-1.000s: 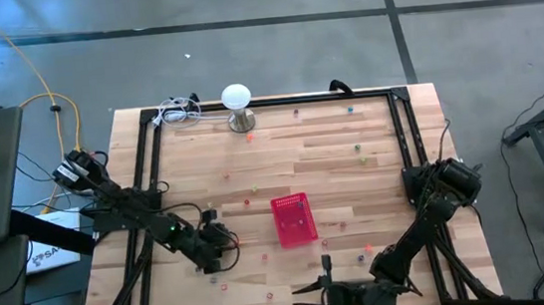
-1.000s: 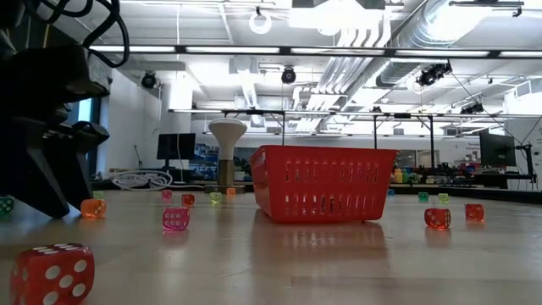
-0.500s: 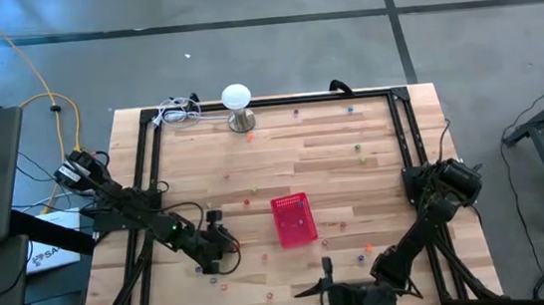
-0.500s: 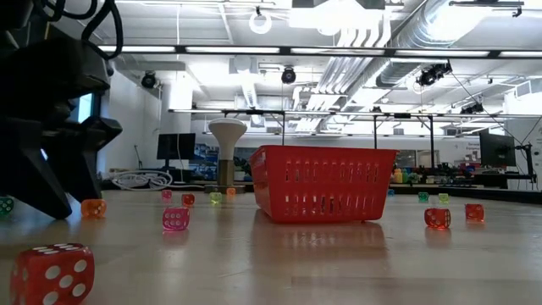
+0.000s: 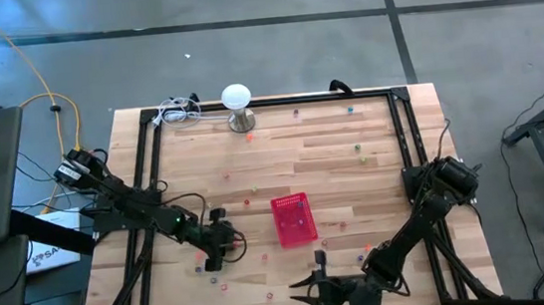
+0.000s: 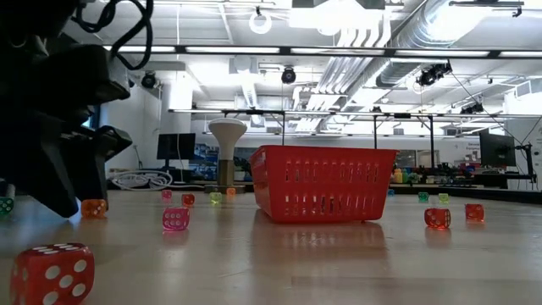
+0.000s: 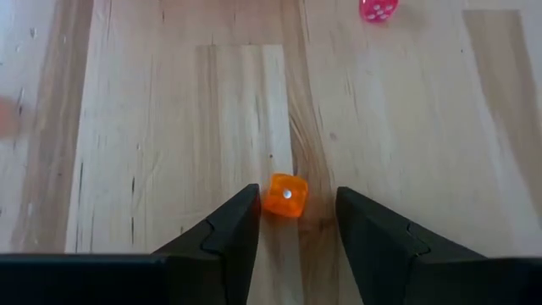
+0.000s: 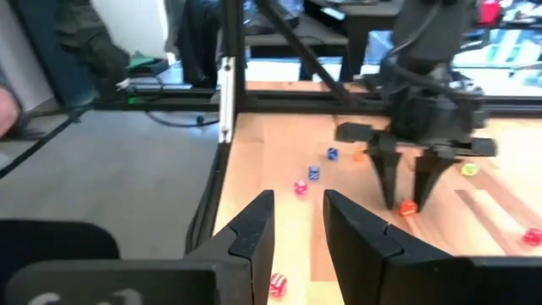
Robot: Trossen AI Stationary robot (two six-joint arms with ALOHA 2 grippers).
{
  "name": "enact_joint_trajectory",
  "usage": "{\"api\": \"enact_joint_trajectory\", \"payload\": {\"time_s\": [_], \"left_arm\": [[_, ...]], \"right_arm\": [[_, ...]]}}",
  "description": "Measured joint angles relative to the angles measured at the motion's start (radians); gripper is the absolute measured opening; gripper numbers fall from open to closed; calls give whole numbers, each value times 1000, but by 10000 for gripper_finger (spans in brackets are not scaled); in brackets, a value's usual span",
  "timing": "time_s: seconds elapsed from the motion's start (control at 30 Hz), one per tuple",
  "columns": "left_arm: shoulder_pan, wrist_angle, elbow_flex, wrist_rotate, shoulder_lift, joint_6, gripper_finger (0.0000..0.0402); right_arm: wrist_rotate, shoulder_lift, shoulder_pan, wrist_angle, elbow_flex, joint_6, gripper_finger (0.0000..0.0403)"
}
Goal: Pick & Place Dice
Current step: Put the orange die into the red basket
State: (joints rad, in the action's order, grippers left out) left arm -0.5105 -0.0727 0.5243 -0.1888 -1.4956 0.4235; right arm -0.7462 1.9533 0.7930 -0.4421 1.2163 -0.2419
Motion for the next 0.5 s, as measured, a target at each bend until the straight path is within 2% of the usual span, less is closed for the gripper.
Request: {"api": "enact_joint_trajectory", "payload": {"time_s": [0.17, 0.5], "left_arm": [[-7, 0, 0, -7, 0, 0, 143], [-17, 4, -1, -52, -2, -3, 61]], "right_arm": [[31, 0, -2, -18, 0, -1, 94], [31, 0, -1, -64, 0, -29, 94]]}}
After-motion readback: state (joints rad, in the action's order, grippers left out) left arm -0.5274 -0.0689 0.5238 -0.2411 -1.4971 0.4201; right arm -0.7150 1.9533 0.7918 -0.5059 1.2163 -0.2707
